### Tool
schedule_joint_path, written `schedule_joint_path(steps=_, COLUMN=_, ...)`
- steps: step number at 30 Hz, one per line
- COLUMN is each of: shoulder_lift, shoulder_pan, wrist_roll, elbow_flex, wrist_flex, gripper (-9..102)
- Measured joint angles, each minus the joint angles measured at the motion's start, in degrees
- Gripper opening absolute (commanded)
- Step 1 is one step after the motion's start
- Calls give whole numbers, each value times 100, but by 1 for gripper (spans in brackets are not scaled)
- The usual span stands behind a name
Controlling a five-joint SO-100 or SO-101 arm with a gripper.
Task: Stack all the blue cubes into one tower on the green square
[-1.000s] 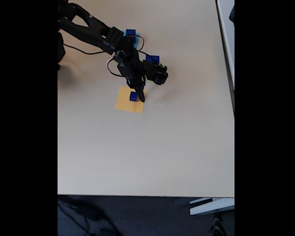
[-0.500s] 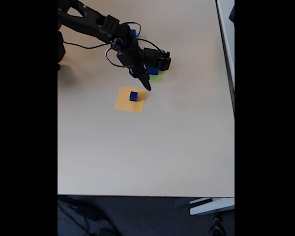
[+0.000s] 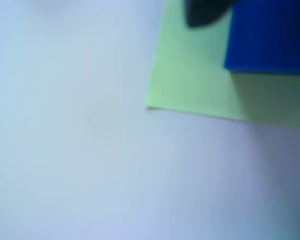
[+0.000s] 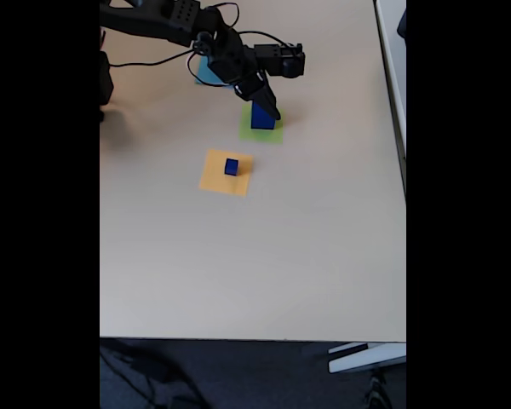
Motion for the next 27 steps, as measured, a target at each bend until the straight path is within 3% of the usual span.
schedule_joint_path(steps=17, shoulder_lift=-290, shoulder_pan=-905, wrist_roll=1441, elbow_flex=0, wrist_flex=272, gripper=20)
schedule_joint_path(steps=27, shoulder_lift=-633, shoulder_pan=-949, wrist_roll=1494, elbow_flex=-105, wrist_flex=413, gripper=20)
